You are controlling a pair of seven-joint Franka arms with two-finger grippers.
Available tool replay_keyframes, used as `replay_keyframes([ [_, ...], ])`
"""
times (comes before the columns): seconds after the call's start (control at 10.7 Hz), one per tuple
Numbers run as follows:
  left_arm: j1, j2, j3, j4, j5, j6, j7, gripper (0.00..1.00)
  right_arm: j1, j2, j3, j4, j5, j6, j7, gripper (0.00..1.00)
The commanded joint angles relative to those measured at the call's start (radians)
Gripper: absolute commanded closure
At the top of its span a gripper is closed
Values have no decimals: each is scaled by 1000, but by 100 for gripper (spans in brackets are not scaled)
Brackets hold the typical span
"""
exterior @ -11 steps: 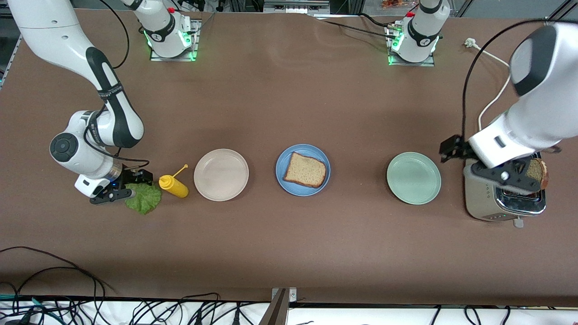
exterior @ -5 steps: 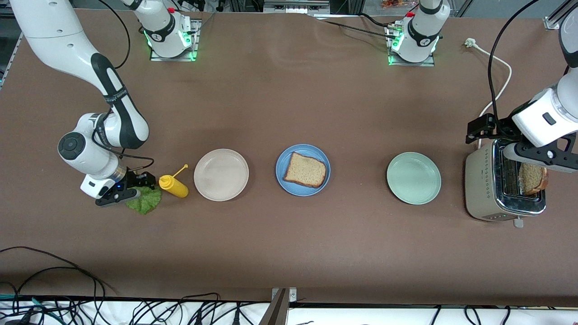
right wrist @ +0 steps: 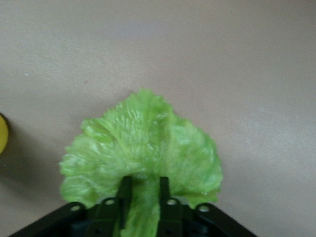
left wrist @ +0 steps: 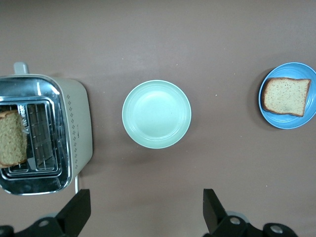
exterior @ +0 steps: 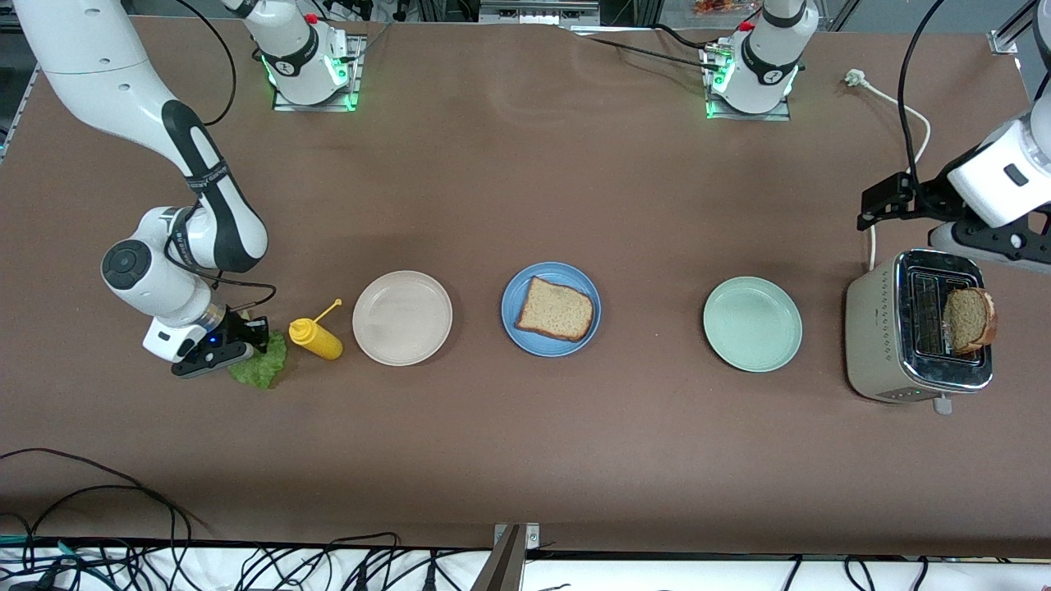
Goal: Make sandwich in blue plate with both arms
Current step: 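Grasp the lettuce leaf with the right gripper and lift it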
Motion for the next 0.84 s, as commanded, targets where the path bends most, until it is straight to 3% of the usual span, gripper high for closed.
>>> replay_keyframes([
  [0.0,35,-100,-15,-111,-12,39,-1,0,-15,-64,41,-11,40,-100,-3,100],
  [0.09,43,-111,-15,-122,5,37,-5,0,-15,-110,50,-8,140,-174,-2,100],
  [0.19,47,-126,-15,-138,10,39,-7,0,-14,-151,52,-4,185,-243,-2,100],
  [0.47,46,-129,-15,-134,10,33,-9,0,-12,-301,51,-4,192,-432,35,100],
  [0.75,46,-114,-15,-119,10,31,-9,0,-6,-392,78,13,192,-558,121,100],
])
